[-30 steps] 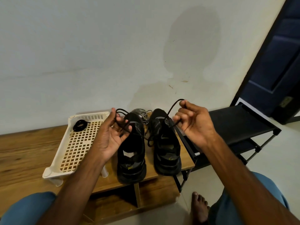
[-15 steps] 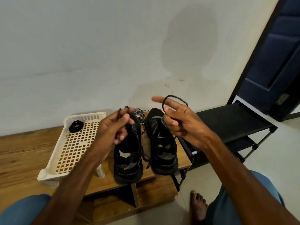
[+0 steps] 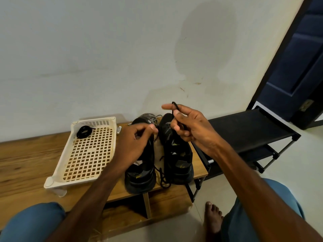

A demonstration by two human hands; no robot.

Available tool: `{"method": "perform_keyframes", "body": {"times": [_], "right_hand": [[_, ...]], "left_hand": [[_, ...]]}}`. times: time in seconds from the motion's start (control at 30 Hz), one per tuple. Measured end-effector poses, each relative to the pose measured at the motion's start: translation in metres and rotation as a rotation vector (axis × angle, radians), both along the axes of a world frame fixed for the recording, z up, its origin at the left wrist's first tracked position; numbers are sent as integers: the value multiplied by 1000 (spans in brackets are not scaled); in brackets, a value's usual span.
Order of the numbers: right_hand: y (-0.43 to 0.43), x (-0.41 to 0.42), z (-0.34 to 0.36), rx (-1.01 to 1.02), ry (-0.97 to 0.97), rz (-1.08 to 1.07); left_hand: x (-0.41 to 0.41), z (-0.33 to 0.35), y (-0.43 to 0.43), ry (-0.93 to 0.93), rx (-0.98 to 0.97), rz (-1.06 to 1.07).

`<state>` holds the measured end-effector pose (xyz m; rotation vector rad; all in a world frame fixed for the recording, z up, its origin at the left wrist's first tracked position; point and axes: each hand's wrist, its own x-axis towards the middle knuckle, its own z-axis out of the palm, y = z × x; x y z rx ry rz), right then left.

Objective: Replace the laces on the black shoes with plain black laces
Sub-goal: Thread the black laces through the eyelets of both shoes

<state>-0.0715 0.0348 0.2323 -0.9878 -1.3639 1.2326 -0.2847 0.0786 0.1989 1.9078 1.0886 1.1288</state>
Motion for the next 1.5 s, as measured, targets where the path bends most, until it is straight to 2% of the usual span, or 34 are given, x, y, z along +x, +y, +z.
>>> {"method": "perform_keyframes", "body": {"times": [0.07, 0.1, 0.23, 0.27, 0.37, 0.47, 0.53, 0.6, 0.77, 0.8, 0.83, 0.9, 0.97, 1.07, 1.17, 1.27, 1.33, 1.4, 1.5], "right_hand": [[0, -2, 0, 15, -20, -17], [0, -4, 0, 18, -31, -24], [1, -12, -2, 8, -122, -65], [1, -14, -2, 2, -159, -56], [2, -20, -2, -10, -180, 39], [3, -18, 3, -44, -19, 39], [6, -13, 5, -97, 70, -35], [8, -7, 5, -154, 163, -88], [11, -2, 5, -183, 578, -20], [12, -2, 5, -171, 650, -10], [12, -1, 4, -161, 688, -10], [14, -4, 1, -158, 693, -8], [17, -13, -3, -160, 665, 19], [20, -29, -7, -152, 564, 45], [22, -38, -6, -177, 627, 85], [23, -39, -1, -195, 831, 115], [24, -35, 3, -202, 948, 113], [25, -27, 5, -209, 987, 86], [25, -14, 7, -225, 1000, 39]], "left_hand": [[-1, 4, 3, -81, -42, 83], [-3, 6, 5, -63, -40, 117], [-5, 6, 7, 414, 103, 255], [-3, 7, 4, 426, 136, 205], [4, 16, -2, 236, 218, -64], [9, 26, -1, 155, 177, -211], [5, 25, 5, -3, -20, -311], [-3, 22, 15, -295, -270, -373], [-52, 9, 61, -1218, -700, -127], [-60, 5, 67, -1303, -734, -72], [-65, 1, 69, -1310, -741, -22], [-64, -4, 68, -1203, -701, 12], [-56, -3, 62, -1035, -620, -41], [-35, 5, 48, -586, -468, -138], [-15, 7, 28, -247, -459, -302], [-2, 0, 13, -106, -528, -575], [1, -7, 12, 20, -517, -672], [-2, -8, 16, 60, -492, -656], [-16, -8, 28, -13, -489, -490]]}}
